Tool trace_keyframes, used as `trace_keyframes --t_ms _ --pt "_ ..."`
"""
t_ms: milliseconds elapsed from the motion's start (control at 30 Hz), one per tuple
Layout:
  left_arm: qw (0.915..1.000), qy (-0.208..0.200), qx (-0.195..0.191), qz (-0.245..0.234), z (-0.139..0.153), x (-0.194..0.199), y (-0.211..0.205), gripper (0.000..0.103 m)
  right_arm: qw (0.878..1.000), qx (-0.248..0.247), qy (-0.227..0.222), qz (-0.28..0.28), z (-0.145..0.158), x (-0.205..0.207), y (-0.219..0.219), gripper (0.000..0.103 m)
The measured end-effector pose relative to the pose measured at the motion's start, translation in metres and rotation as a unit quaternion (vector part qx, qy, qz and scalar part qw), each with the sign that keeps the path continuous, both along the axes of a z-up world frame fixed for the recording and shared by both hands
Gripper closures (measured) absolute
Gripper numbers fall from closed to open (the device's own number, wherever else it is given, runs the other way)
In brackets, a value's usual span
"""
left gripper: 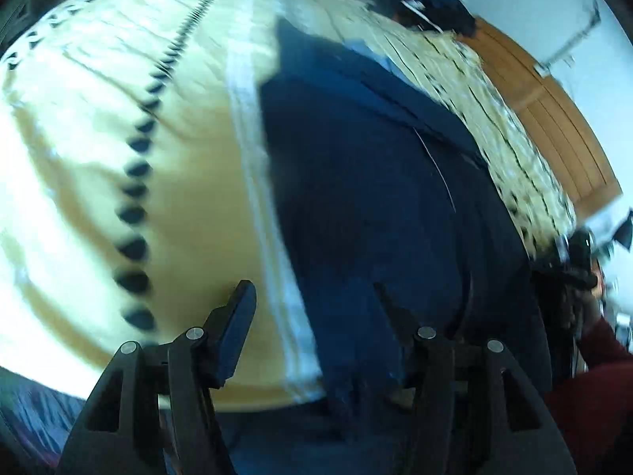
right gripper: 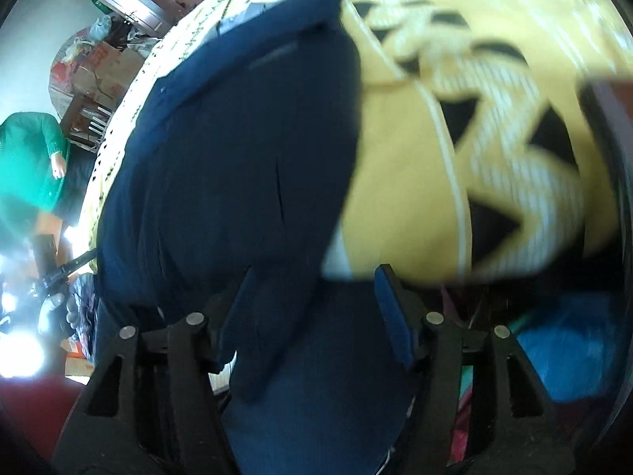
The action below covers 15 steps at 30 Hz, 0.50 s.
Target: Fold small clothes
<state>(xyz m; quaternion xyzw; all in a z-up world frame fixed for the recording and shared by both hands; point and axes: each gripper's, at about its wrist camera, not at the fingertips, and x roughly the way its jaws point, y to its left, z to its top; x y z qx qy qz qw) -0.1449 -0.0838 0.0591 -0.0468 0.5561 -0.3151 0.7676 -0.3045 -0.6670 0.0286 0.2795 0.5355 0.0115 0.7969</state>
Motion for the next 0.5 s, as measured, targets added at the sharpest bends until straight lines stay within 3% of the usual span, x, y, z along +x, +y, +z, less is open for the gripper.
trace_keyframes --t_ms 100,233,367,500 --pt "0.9997 0.003 0.015 -0.018 -0.002 -0.016 -0.006 0.043 1.000 0.002 -0.004 -0.019 -0.001 -0.010 0.003 0.041" --pt "0.9997 -0.020 0.001 0.013 0.012 -0.017 0.000 0.042 0.999 -0.007 -0.032 -0.003 0.012 -0.003 0.013 0.041" --pt "0.9977 -0.056 0.009 0.036 0.023 -0.009 0.000 0.042 0.999 -0.035 -0.028 0.028 0.013 0.017 0.022 0.041" --pt "0.9958 -0.072 0.011 0.055 0.033 0.008 0.001 0.042 0.991 -0.106 -0.064 0.052 0.034 0.030 0.041 0.041"
